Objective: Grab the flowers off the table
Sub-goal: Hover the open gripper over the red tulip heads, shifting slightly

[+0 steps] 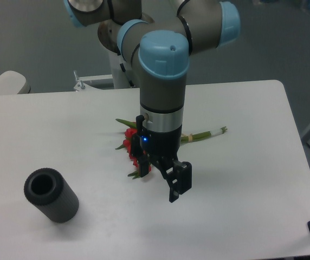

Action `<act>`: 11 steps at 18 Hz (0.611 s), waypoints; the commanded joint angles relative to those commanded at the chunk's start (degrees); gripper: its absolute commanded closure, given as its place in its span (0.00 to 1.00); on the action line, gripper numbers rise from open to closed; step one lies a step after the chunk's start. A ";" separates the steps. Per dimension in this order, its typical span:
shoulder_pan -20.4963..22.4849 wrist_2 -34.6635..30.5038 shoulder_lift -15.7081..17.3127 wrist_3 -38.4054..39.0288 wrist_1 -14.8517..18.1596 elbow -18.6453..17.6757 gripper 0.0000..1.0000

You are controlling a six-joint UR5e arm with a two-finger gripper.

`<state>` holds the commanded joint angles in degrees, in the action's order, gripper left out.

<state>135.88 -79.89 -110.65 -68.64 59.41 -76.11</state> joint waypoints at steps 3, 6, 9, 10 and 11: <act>0.00 0.00 0.09 -0.35 0.00 -0.62 0.01; -0.17 -0.44 0.26 -0.70 -0.17 -2.02 0.01; -0.18 -0.44 0.35 -0.70 -0.26 -2.90 0.01; -0.18 -0.44 0.61 -0.70 -0.26 -3.34 0.01; -0.18 -0.44 0.79 -0.70 -0.26 -3.86 0.01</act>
<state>135.70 -80.33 -109.87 -69.35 59.15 -79.98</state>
